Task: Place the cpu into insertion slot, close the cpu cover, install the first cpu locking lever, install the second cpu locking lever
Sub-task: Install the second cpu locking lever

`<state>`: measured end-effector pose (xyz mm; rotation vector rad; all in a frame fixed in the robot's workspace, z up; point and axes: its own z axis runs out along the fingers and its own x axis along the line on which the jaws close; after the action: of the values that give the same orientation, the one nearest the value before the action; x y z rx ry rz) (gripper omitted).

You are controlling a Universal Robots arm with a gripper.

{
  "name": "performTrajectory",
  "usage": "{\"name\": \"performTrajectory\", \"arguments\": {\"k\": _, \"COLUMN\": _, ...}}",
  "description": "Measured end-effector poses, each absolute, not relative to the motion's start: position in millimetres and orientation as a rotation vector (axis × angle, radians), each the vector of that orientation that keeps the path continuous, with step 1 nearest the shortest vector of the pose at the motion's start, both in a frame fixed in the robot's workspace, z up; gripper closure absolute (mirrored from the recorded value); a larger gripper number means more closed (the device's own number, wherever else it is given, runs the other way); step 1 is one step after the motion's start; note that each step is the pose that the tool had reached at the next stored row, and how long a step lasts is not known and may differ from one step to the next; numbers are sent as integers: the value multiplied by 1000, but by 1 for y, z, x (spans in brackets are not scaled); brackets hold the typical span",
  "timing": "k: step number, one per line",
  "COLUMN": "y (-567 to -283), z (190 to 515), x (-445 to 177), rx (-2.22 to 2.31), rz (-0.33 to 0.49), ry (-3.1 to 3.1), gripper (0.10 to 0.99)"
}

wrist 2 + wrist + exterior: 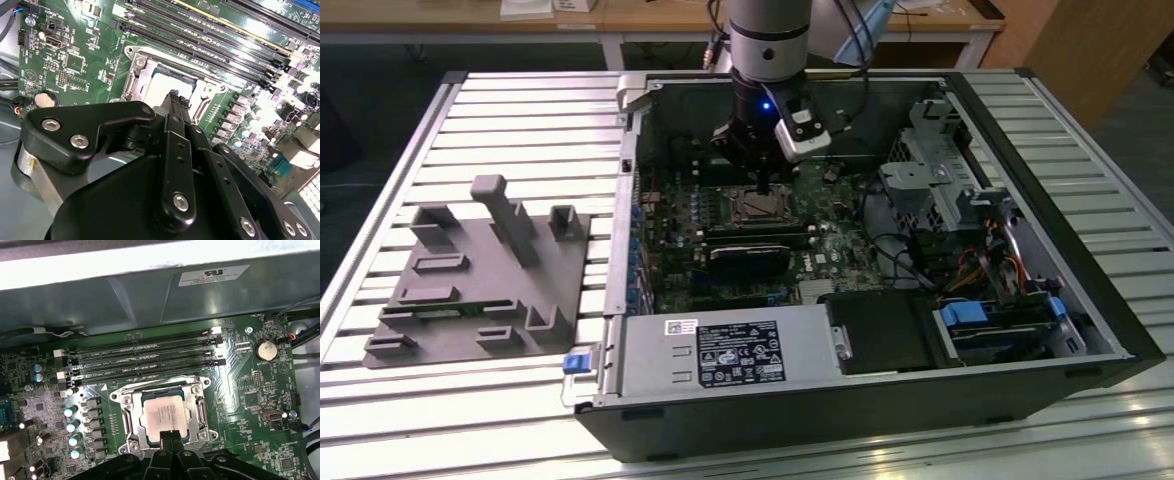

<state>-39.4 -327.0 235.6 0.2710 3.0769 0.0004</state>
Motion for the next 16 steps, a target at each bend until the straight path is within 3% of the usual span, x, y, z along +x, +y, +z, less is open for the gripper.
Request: {"name": "performTrajectory", "arguments": {"k": 16, "y": -329, "z": 244, "x": -39, "rx": 271, "rz": 0, "ry": 3077, "gripper": 980}}
